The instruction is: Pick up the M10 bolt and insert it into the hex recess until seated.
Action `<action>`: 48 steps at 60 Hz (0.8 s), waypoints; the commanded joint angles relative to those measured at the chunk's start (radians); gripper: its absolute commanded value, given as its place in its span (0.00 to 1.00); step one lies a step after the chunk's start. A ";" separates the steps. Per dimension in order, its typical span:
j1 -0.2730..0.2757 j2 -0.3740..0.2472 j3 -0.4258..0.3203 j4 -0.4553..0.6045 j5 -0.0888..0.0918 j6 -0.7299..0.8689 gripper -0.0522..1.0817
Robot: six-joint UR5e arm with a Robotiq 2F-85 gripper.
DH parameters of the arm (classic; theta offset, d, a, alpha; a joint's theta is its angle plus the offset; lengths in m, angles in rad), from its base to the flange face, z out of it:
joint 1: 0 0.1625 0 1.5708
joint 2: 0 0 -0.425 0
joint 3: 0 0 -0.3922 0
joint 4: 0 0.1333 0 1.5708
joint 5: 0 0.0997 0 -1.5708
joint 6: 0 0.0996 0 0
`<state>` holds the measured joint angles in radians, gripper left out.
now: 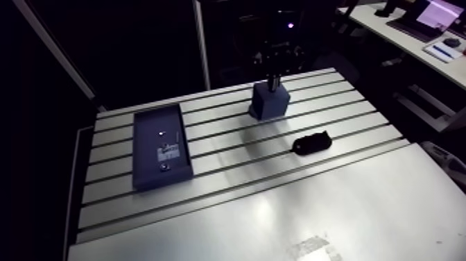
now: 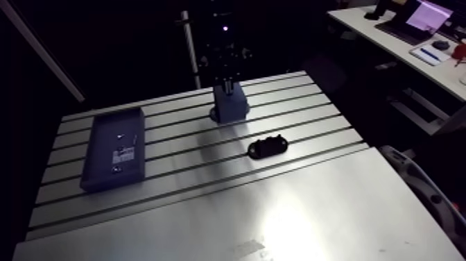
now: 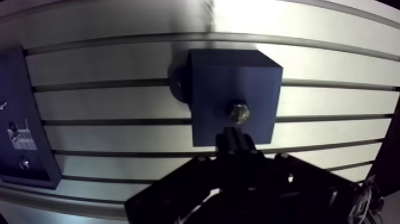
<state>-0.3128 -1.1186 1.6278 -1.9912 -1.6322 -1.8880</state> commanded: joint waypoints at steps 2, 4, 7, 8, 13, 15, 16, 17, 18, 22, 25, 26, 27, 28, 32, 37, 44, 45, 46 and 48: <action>-0.002 0.006 -0.007 -0.002 0.000 0.000 1.00; -0.002 0.006 -0.009 -0.002 -0.001 0.000 1.00; -0.002 0.007 -0.009 -0.002 -0.001 -0.001 1.00; -0.002 0.007 -0.009 -0.002 -0.002 0.000 1.00; -0.005 0.007 -0.009 -0.002 -0.002 -0.001 1.00; -0.006 0.007 -0.010 -0.005 -0.004 -0.001 1.00; -0.006 0.007 -0.010 -0.005 -0.004 -0.001 1.00; -0.006 0.009 -0.010 -0.005 -0.004 -0.001 1.00; -0.006 0.009 -0.010 -0.005 -0.004 -0.001 1.00; -0.006 0.009 -0.010 -0.005 -0.004 -0.001 1.00; -0.006 0.013 -0.010 -0.007 -0.004 -0.001 1.00; -0.006 0.013 -0.010 -0.007 -0.004 -0.001 1.00; -0.006 0.015 -0.010 -0.007 -0.004 -0.001 1.00; -0.006 0.015 -0.012 -0.007 -0.004 -0.001 1.00; -0.006 0.015 -0.012 -0.010 -0.004 -0.002 1.00; -0.006 0.015 -0.012 -0.010 -0.002 -0.003 1.00; -0.005 0.016 -0.013 -0.010 -0.002 -0.003 1.00; -0.005 0.016 -0.013 -0.010 -0.002 -0.003 1.00; -0.005 0.018 -0.013 -0.010 -0.002 -0.003 1.00; -0.005 0.021 -0.013 -0.010 -0.002 -0.003 1.00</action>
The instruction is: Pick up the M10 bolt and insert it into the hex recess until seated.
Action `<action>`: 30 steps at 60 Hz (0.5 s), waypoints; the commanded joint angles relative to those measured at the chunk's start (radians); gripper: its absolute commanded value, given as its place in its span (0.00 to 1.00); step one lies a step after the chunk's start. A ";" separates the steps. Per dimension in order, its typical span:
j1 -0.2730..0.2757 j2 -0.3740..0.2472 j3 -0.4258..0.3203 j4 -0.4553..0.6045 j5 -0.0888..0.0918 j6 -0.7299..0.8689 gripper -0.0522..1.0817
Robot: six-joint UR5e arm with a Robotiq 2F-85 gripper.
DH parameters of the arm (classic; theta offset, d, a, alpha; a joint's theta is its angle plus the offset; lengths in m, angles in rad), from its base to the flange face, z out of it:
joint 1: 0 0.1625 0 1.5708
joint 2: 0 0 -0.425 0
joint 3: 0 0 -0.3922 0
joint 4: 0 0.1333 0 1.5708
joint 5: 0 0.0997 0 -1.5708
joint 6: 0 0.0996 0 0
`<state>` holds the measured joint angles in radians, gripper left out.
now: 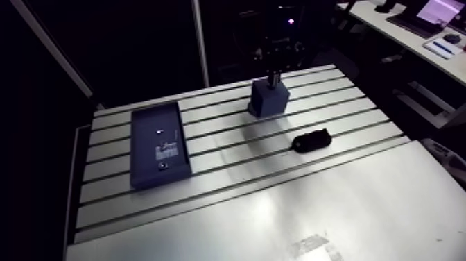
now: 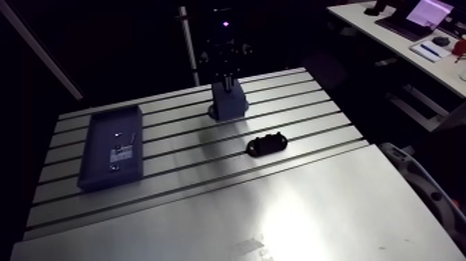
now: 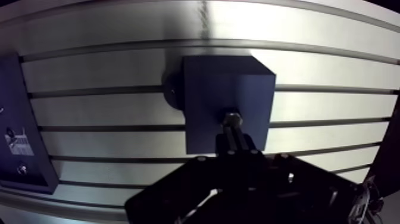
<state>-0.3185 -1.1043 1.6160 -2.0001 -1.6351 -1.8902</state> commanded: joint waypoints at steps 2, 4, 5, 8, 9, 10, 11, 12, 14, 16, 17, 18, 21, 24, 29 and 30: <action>0.001 0.007 -0.001 -0.001 0.001 0.000 1.00; 0.001 0.007 -0.003 -0.001 0.001 0.000 1.00; 0.001 0.007 -0.003 -0.004 0.001 0.000 1.00; 0.001 0.008 -0.003 -0.004 0.001 0.000 1.00; 0.001 0.008 -0.003 -0.004 0.001 0.000 1.00; 0.001 0.008 -0.003 -0.004 0.001 0.000 1.00; 0.001 0.008 -0.003 -0.004 0.001 0.000 1.00; 0.001 0.008 -0.003 -0.004 0.001 0.000 1.00; 0.001 0.010 -0.003 -0.004 0.001 0.000 1.00; 0.001 0.011 -0.004 -0.005 0.001 0.000 1.00; 0.001 0.011 -0.004 -0.005 0.001 0.000 1.00; 0.001 0.014 -0.004 -0.004 0.001 0.000 1.00; 0.001 0.015 -0.005 -0.006 0.001 0.000 1.00; 0.001 0.015 -0.005 -0.006 0.001 0.000 1.00; 0.001 0.016 -0.006 -0.006 0.001 0.000 1.00; 0.001 0.016 -0.006 -0.006 0.001 0.000 1.00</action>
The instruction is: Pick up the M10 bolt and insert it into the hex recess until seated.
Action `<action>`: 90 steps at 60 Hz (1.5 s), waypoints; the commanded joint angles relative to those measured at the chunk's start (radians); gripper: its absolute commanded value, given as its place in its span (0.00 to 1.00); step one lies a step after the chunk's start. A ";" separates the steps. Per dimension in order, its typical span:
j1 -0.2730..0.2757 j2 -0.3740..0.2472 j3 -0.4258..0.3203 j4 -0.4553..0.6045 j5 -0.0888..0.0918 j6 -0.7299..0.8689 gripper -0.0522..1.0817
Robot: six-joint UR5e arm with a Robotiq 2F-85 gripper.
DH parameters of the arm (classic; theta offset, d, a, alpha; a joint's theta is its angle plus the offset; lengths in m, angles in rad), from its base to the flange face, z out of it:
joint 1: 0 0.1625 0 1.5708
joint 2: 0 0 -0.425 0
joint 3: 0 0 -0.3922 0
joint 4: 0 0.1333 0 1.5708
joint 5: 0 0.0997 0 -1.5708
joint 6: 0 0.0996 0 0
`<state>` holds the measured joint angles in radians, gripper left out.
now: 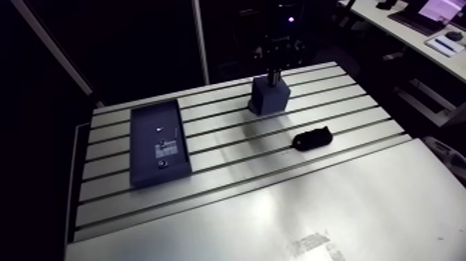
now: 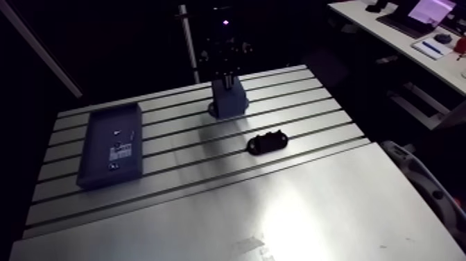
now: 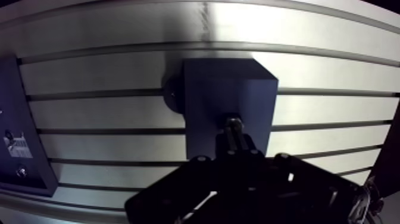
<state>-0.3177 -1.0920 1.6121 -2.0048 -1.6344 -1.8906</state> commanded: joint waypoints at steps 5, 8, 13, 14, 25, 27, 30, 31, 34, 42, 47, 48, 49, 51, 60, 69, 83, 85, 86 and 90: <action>0.000 0.004 -0.002 -0.001 0.000 0.000 1.00; 0.000 0.004 -0.002 -0.001 0.000 0.000 1.00; 0.000 0.004 -0.002 -0.001 0.000 -0.002 1.00; 0.000 0.004 -0.002 -0.001 0.000 -0.002 1.00; 0.000 0.004 -0.002 0.001 -0.001 -0.002 1.00; 0.002 0.004 -0.002 0.001 0.000 -0.002 1.00; 0.000 0.004 -0.002 0.001 -0.001 -0.002 1.00; 0.000 0.004 -0.002 0.001 -0.002 -0.002 1.00; 0.001 0.004 -0.002 0.001 -0.002 -0.002 1.00; 0.001 0.004 -0.002 0.001 -0.002 -0.002 1.00; 0.000 0.005 -0.002 0.001 -0.002 -0.002 1.00; 0.000 0.008 -0.002 0.001 -0.002 -0.002 1.00; 0.000 0.010 -0.002 -0.001 -0.002 -0.002 1.00; 0.000 0.010 -0.002 -0.001 -0.002 -0.002 1.00; 0.000 0.010 -0.002 -0.001 -0.002 -0.003 1.00; 0.000 0.010 -0.001 -0.001 -0.002 -0.003 1.00; 0.000 0.011 -0.001 -0.001 -0.002 -0.003 1.00; 0.000 0.011 -0.001 -0.001 -0.002 -0.003 1.00; 0.001 0.011 -0.001 -0.001 -0.002 -0.003 1.00; 0.000 0.011 -0.002 -0.001 -0.002 -0.003 1.00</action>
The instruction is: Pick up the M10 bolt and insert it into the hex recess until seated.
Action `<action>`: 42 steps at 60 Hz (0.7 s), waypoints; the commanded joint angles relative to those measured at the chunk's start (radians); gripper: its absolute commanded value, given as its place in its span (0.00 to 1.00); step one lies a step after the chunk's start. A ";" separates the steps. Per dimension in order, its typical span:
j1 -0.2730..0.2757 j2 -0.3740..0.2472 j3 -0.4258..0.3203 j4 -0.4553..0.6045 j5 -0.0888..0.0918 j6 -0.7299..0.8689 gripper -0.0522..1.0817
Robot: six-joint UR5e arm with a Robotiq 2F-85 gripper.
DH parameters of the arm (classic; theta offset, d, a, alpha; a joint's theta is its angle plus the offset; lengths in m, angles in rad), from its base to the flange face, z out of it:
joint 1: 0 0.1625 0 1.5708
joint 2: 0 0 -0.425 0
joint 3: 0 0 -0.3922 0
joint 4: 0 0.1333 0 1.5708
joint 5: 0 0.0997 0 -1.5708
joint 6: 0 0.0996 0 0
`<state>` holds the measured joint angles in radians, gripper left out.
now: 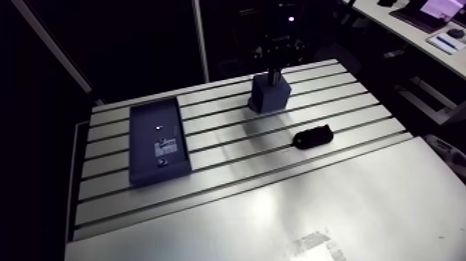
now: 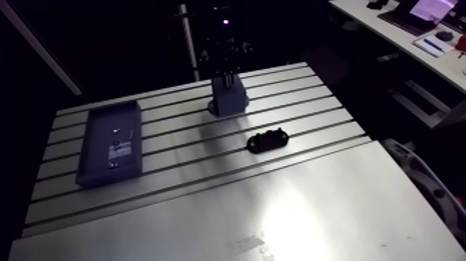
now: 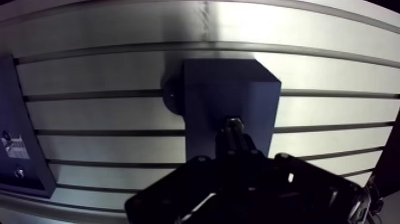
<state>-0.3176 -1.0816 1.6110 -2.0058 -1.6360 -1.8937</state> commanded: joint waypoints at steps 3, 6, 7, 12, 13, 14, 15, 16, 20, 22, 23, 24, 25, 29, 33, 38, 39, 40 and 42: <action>0.000 0.001 -0.001 0.000 0.000 0.000 1.00; 0.000 0.001 -0.001 -0.001 0.000 -0.001 1.00; 0.000 0.001 -0.001 -0.001 0.000 -0.002 1.00; 0.000 0.001 -0.001 -0.001 -0.001 -0.002 1.00; 0.000 0.001 -0.001 0.000 0.000 -0.002 1.00; 0.000 0.001 -0.001 0.000 0.000 -0.002 1.00; 0.001 0.001 -0.001 -0.001 0.000 -0.002 1.00; 0.001 0.001 -0.001 -0.001 0.000 -0.002 1.00; 0.001 0.001 -0.001 -0.001 0.000 -0.002 1.00; 0.001 0.001 -0.001 -0.001 0.000 -0.002 1.00; 0.001 0.001 -0.001 -0.001 0.000 -0.002 1.00; 0.001 0.001 -0.001 0.000 -0.001 -0.002 1.00; 0.001 0.001 -0.001 0.000 -0.001 -0.002 1.00; 0.001 0.001 0.000 -0.001 0.000 0.000 1.00; 0.001 0.001 0.000 -0.001 0.000 -0.002 1.00; 0.001 0.001 0.000 -0.001 -0.001 -0.002 1.00; 0.001 0.001 0.000 -0.001 -0.001 -0.002 1.00; 0.000 0.001 0.000 -0.001 -0.001 -0.002 1.00; 0.000 0.001 0.000 -0.001 -0.001 -0.002 1.00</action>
<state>-0.3162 -1.0806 1.6107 -2.0072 -1.6365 -1.8950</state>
